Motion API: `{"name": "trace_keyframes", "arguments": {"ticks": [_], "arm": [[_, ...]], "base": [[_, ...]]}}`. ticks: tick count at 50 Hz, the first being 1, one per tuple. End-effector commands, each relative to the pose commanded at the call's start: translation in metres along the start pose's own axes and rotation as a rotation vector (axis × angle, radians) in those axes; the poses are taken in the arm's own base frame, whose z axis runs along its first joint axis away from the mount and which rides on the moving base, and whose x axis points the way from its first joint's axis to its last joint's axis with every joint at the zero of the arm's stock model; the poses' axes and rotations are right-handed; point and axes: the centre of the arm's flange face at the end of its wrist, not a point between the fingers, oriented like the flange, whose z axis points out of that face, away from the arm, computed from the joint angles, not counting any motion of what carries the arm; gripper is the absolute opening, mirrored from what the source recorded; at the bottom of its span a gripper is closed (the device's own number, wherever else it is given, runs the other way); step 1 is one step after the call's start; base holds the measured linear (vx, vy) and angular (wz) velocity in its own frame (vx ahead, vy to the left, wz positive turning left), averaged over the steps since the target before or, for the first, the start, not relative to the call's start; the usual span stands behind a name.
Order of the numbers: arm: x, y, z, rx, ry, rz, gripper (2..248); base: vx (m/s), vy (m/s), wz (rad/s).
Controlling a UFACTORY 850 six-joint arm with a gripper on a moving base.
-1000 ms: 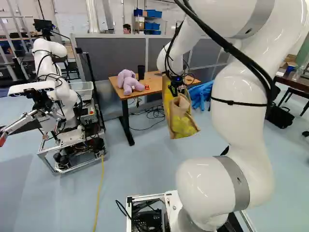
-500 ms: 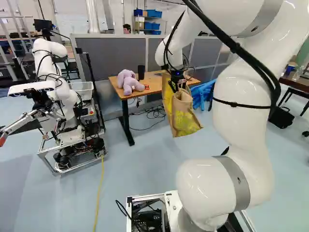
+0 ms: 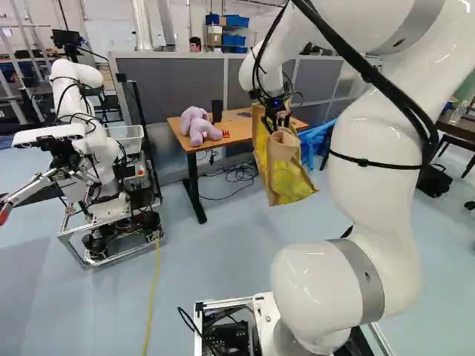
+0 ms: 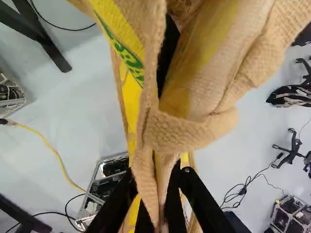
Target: Pick up the bag on the ground and place it on the table
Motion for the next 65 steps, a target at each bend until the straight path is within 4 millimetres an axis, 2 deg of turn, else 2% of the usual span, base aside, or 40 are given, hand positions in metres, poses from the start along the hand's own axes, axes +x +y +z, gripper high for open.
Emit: {"name": "trace_keyframes", "arguments": {"ticks": [21, 65], "arm": [[0.000, 0.010, -0.031, -0.011, 0.013, 0.018, 21], [-0.013, 0.027, -0.097, 0.006, 0.135, 0.046, 21]], "base": [[0.000, 0.000, 0.000], [0.000, 0.000, 0.000]]}}
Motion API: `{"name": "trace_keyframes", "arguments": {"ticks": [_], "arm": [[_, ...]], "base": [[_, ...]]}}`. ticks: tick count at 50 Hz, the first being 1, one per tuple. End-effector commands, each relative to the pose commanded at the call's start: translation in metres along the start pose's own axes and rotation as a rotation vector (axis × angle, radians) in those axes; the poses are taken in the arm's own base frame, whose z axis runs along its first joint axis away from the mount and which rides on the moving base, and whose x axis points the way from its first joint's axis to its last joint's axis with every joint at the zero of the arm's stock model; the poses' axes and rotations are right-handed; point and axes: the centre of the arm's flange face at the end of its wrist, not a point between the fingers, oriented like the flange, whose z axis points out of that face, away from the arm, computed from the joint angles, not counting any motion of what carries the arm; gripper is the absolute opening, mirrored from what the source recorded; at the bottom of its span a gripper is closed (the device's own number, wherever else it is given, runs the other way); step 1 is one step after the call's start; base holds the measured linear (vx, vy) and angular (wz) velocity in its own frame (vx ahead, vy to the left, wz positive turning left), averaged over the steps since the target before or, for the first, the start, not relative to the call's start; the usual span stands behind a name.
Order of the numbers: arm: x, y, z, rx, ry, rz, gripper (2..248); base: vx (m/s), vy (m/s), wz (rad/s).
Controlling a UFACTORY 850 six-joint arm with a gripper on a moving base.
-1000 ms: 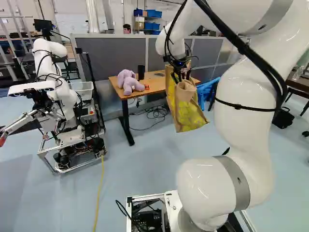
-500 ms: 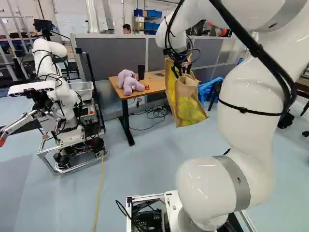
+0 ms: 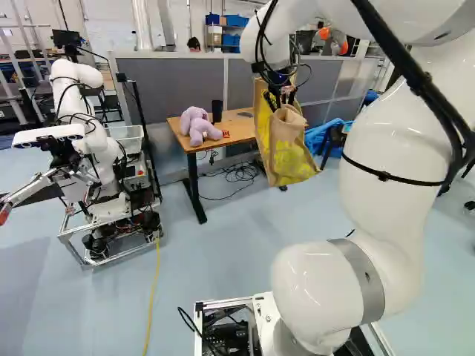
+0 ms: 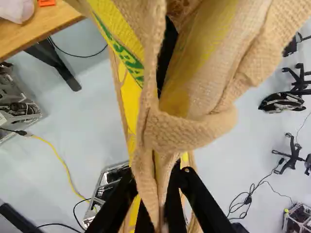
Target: Pick up the bag on the ground and place it on the table
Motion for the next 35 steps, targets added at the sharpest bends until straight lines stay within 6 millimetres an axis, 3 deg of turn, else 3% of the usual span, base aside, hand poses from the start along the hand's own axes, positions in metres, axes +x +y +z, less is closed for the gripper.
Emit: {"name": "trace_keyframes", "arguments": {"ticks": [35], "arm": [[0.009, 0.022, -0.047, -0.060, 0.103, -0.007, 21]], "base": [[0.000, 0.000, 0.000]]}}
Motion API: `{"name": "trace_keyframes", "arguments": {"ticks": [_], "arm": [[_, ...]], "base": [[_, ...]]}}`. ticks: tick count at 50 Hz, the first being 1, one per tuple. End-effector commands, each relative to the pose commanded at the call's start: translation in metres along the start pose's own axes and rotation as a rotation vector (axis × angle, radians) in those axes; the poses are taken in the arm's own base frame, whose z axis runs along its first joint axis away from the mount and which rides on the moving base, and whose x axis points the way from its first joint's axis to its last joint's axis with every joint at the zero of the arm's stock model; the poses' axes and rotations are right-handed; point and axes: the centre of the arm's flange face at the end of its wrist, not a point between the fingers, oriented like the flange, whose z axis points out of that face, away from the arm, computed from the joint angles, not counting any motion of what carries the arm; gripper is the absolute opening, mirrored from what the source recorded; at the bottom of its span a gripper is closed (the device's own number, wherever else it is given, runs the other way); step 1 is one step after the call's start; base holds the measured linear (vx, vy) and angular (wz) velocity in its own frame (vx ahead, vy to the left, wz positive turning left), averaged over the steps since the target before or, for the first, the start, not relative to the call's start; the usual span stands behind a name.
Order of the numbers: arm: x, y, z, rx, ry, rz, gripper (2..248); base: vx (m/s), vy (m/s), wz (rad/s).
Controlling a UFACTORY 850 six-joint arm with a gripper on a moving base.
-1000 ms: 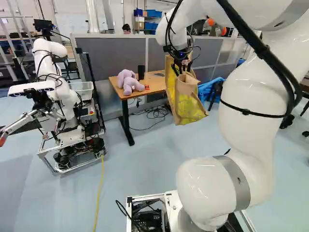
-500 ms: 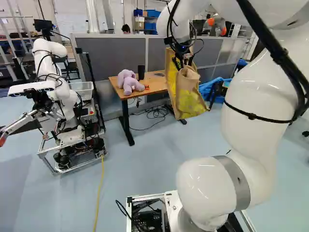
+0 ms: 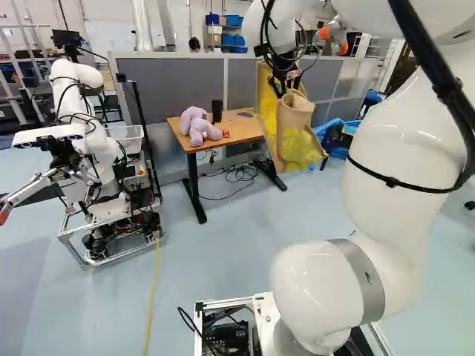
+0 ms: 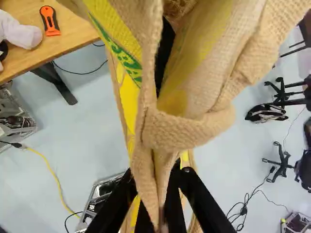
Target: Pick up the bag on the ground and place it on the table
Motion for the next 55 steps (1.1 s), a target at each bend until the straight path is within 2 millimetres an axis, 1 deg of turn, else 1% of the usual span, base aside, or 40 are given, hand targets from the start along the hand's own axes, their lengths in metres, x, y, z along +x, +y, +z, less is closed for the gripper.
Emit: {"name": "trace_keyframes", "arguments": {"ticks": [14, 27, 35, 55], "arm": [[-0.001, 0.016, -0.019, -0.087, -0.009, -0.021, 21], [-0.003, 0.025, -0.036, -0.103, 0.010, -0.011, 21], [-0.003, 0.027, -0.039, -0.102, 0.016, -0.008, 21], [-0.004, 0.024, -0.039, -0.076, 0.006, 0.006, 21]], "base": [[0.000, 0.000, 0.000], [0.000, 0.000, 0.000], [0.000, 0.000, 0.000], [0.000, 0.000, 0.000]]}}
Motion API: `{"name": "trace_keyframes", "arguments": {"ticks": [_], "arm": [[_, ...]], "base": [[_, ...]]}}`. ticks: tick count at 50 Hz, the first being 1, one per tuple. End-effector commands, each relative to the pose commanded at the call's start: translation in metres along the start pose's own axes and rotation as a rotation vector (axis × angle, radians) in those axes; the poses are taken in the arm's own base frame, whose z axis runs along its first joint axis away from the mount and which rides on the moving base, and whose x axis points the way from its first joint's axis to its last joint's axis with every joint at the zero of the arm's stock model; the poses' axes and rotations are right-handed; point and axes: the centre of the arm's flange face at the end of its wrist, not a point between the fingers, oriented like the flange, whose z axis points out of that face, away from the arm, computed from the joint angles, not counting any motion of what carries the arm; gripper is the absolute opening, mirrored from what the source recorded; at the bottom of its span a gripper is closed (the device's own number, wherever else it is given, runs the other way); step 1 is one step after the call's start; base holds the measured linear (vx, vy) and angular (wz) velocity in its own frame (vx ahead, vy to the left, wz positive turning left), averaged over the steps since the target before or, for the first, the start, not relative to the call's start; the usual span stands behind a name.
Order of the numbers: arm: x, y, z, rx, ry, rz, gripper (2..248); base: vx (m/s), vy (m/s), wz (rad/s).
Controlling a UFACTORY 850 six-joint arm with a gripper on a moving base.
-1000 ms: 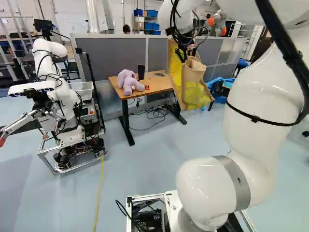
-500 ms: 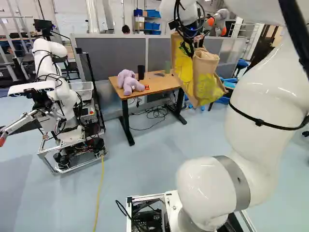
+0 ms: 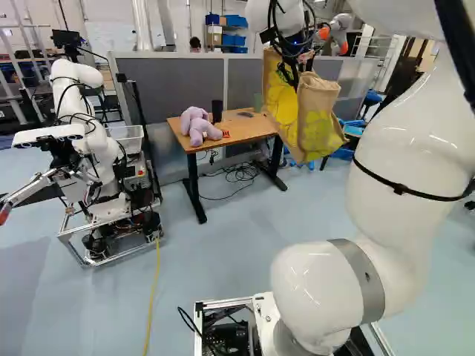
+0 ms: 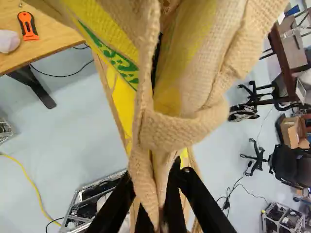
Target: Pick up the bag on the ground and place it on the table
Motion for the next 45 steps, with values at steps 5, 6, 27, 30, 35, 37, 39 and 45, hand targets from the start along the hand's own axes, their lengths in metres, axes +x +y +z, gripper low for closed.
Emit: {"name": "trace_keyframes", "arguments": {"ticks": [5, 6, 27, 30, 35, 37, 39, 45], "arm": [[-0.001, -0.003, 0.000, 0.037, -0.015, 0.020, 21], [-0.002, -0.004, 0.000, 0.045, -0.018, 0.024, 21], [-0.007, -0.021, -0.003, 0.226, -0.089, 0.120, 21], [-0.007, -0.023, -0.003, 0.252, -0.100, 0.134, 21], [-0.008, -0.027, -0.005, 0.296, -0.117, 0.158, 21], [-0.009, -0.028, -0.005, 0.313, -0.124, 0.167, 21], [-0.009, -0.030, -0.006, 0.331, -0.131, 0.176, 21], [-0.010, -0.035, -0.008, 0.384, -0.152, 0.204, 21]], "base": [[0.000, 0.000, 0.000], [0.000, 0.000, 0.000], [0.000, 0.000, 0.000], [0.000, 0.000, 0.000], [0.000, 0.000, 0.000], [0.000, 0.000, 0.000], [0.000, 0.000, 0.000], [0.000, 0.000, 0.000]]}}
